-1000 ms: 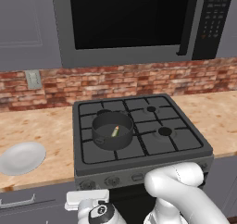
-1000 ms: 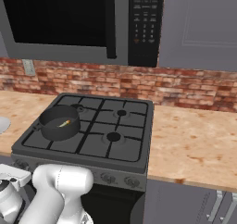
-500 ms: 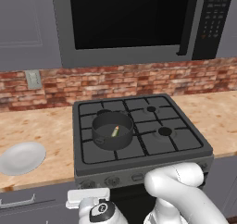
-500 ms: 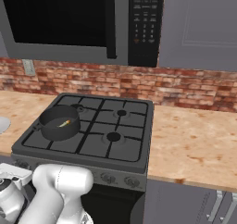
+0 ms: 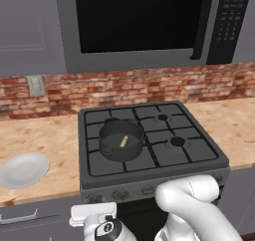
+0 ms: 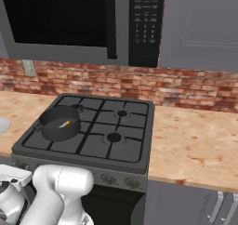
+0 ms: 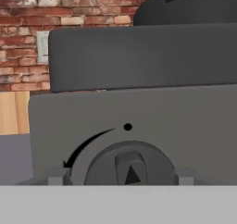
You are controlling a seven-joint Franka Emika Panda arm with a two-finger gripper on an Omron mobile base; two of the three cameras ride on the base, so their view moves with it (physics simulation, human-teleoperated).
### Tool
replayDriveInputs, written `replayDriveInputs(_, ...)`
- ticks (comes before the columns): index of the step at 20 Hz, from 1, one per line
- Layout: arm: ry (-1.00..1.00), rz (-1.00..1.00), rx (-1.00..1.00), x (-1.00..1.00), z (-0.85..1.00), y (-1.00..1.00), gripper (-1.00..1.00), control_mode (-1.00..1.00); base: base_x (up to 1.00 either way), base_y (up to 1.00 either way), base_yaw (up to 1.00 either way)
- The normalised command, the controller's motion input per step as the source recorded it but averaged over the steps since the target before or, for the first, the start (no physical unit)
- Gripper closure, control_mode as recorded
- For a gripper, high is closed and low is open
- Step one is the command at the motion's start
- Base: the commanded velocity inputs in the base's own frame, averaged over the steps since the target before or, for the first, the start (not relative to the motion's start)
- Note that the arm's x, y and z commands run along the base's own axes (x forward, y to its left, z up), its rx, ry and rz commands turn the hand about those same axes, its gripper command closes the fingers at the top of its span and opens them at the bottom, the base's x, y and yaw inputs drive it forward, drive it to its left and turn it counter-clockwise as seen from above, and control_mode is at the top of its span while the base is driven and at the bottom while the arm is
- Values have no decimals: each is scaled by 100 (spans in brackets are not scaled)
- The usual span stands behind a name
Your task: Retrieve the frozen meat and place it in the pot on a burner. Then turn the burner on.
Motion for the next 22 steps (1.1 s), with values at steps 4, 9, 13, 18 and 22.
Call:
replayDriveInputs(4,0,0,0,0,0,0,100,-100,0,0,0)
replayDriveInputs(9,0,0,-2,0,-17,-1,100,-100,0,0,0)
replayDriveInputs(13,0,0,-12,0,-30,-3,100,-100,0,0,0)
replayDriveInputs(18,2,0,-31,0,-15,-2,100,-100,0,0,0)
replayDriveInputs(22,6,0,-37,0,-19,0,100,-100,0,0,0)
